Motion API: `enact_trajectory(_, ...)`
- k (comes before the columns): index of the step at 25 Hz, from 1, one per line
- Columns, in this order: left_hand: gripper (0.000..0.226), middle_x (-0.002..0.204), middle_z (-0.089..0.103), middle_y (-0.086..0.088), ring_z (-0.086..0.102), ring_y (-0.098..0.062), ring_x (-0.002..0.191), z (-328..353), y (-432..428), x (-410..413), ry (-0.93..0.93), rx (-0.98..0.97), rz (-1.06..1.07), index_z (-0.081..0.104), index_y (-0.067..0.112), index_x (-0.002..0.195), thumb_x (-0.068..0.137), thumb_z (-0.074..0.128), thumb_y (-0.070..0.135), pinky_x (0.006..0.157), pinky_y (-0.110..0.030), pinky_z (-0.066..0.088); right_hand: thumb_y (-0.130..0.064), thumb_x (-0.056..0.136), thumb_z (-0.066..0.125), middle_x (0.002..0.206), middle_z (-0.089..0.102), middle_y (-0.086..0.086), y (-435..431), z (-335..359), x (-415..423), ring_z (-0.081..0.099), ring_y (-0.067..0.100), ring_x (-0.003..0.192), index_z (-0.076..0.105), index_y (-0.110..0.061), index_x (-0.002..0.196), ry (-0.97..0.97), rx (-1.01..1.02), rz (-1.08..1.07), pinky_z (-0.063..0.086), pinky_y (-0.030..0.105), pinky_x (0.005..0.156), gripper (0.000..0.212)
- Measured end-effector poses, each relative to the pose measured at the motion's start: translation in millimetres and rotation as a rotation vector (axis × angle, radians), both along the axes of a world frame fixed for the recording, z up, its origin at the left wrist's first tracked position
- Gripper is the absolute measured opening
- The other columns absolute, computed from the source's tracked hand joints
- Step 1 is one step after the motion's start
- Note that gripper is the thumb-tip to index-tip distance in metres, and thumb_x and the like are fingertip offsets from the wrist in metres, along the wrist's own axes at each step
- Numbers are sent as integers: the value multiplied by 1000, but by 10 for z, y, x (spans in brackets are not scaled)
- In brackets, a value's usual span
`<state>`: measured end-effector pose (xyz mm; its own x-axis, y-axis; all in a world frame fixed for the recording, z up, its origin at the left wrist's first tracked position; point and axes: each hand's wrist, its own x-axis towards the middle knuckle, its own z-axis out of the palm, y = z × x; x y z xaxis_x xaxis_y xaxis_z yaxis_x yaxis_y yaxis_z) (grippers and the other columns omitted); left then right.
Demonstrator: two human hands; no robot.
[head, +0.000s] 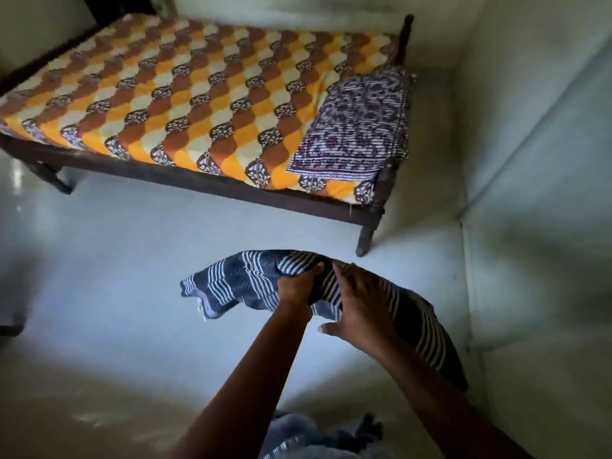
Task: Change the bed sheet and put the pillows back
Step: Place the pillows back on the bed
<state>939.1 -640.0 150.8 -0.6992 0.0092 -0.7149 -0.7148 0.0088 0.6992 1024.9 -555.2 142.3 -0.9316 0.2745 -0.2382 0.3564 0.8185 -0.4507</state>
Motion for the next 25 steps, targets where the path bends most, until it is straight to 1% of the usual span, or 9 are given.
enact_trajectory(3, 39, 97, 66, -15, 65, -26, 80, 118, 646, 342, -5, 109, -71, 58, -7, 105, 75, 76, 10, 65, -31, 56, -27, 60, 84, 101, 67, 7, 678, -107, 243, 64, 26, 92, 55, -23, 123, 196, 416, -117, 52, 36, 78, 69)
enact_trajectory(6, 24, 80, 71, -16, 66, -24, 63, 275, 1044, 455, 105, 161, -273, 63, -3, 92, 86, 66, 20, 62, -32, 57, -10, 49, 79, 73, 67, 1, 1420, 100, 320, 64, 26, 67, 66, -21, 100, 276, 513, -79, 49, 31, 61, 54)
enact_trajectory(9, 37, 77, 72, -2, 68, -17, 72, 314, 1214, 526, 789, -307, -769, 69, 9, 93, 88, 57, 44, 70, -32, 56, -3, 51, 73, 78, 70, 3, 1977, 315, 410, 65, 27, 72, 69, -20, 96, 273, 522, -55, 49, 34, 68, 48)
enact_trajectory(11, 57, 118, 61, 0, 56, -19, 110, 244, 1314, 509, 1227, -725, -896, 55, 21, 124, 77, 65, 53, 94, -39, 43, 2, 51, 73, 79, 72, 2, 2283, 366, 446, 66, 26, 72, 71, -19, 94, 322, 555, -9, 49, 34, 69, 48)
enact_trajectory(13, 93, 147, 30, -2, 27, -22, 138, 49, 1543, 407, 1114, -859, -1166, 19, 24, 147, 73, 64, 59, 112, -50, 19, 1, 56, 69, 82, 72, 2, 2566, 433, 414, 65, 26, 73, 71, -19, 96, 366, 543, 44, 48, 37, 70, 45)
enact_trajectory(15, 100, 149, 28, -1, 25, -24, 139, -102, 1871, 301, 1064, -822, -1251, 10, 27, 148, 70, 59, 65, 112, -54, 16, -14, 68, 55, 85, 72, -1, 2889, 506, 324, 64, 24, 76, 70, -21, 97, 418, 541, 94, 46, 37, 72, 33)
enact_trajectory(17, 91, 132, 51, -5, 49, -31, 120, -156, 2234, 165, 1074, -647, -1136, 22, 27, 144, 67, 52, 63, 100, -46, 36, -26, 72, 40, 87, 72, -5, 3262, 550, 146, 64, 21, 79, 70, -25, 96, 475, 569, 127, 42, 37, 74, 39)
enact_trajectory(20, 62, 110, 66, -9, 63, -36, 93, -61, 2853, -94, 1160, -477, -953, 40, 24, 134, 76, 57, 34, 72, -37, 46, -20, 71, 56, 91, 71, -9, 3955, 666, -291, 63, 19, 85, 69, -29, 96, 488, 607, 127, 29, 33, 78, 30)
enact_trajectory(25, 52, 99, 71, -6, 66, -29, 90, 274, 3872, -1018, 1257, -336, -870, 49, 29, 126, 75, 45, 36, 72, -32, 44, -28, 75, 51, 98, 70, -8, 5035, 990, -1152, 63, 19, 92, 68, -29, 100, 479, 618, 107, 27, 31, 82, 31)
